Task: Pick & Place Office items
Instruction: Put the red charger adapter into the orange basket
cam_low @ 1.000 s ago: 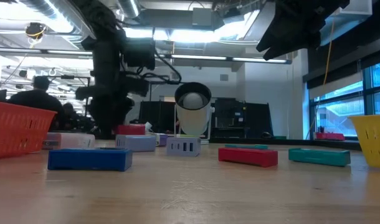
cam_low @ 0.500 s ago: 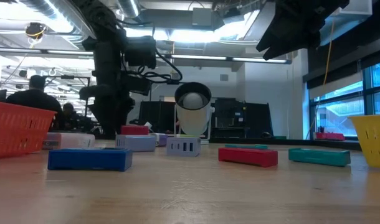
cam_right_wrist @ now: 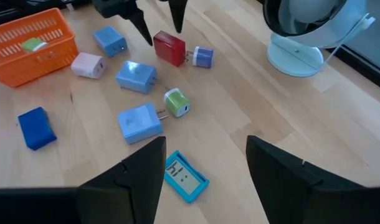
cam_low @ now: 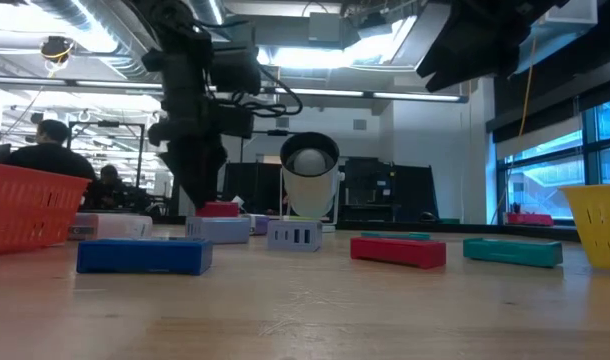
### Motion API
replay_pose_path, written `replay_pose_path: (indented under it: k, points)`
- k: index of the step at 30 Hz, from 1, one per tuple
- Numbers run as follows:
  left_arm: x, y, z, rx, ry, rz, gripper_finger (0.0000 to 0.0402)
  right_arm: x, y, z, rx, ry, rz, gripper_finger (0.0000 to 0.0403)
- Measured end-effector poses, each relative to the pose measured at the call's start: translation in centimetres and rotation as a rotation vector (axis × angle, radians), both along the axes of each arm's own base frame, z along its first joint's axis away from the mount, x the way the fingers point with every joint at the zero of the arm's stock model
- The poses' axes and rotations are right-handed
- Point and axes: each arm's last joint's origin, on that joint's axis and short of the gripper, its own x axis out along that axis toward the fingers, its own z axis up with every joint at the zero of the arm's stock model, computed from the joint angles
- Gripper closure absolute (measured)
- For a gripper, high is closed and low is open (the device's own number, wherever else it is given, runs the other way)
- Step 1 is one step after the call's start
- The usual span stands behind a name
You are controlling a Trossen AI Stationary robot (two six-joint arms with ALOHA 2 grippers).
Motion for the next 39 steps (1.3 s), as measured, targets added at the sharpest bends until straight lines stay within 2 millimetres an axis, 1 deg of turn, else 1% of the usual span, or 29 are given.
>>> replay_pose_path:
  k: [6,13,17,20,23,26,34,39]
  points:
    - [0.2,0.0,-0.1,0.002,-0.013,0.010,0.0119,0.0,0.0,0.0,-0.011,-0.009,-0.012,0.0179]
    - [0.6,0.2,-1.2,-0.012,0.009,0.023,0.0119,0.0,0.1,0.1,-0.008,-0.015,-0.011,0.0179]
    - [0.8,0.2,-1.6,-0.014,0.015,0.024,0.0119,0.0,0.1,0.1,-0.008,-0.015,-0.011,0.0179]
    - [0.8,0.2,-1.6,-0.019,0.017,0.023,0.0127,0.0,0.1,0.1,-0.009,-0.015,-0.011,0.0179]
    - [0.8,0.2,-1.6,-0.022,0.012,0.029,0.0148,0.0,0.1,0.1,-0.009,-0.014,-0.011,0.0179]
    - [0.8,0.2,-1.6,-0.024,0.011,0.037,0.0178,0.0,0.1,0.1,-0.009,-0.014,-0.011,0.0179]
    - [0.8,0.2,-1.5,-0.032,0.006,0.069,0.0281,0.0,0.1,0.1,-0.009,-0.014,-0.010,0.0179]
    - [0.8,0.1,-1.5,-0.049,0.010,0.069,0.0286,0.0,0.1,0.1,-0.010,-0.012,-0.008,0.0179]
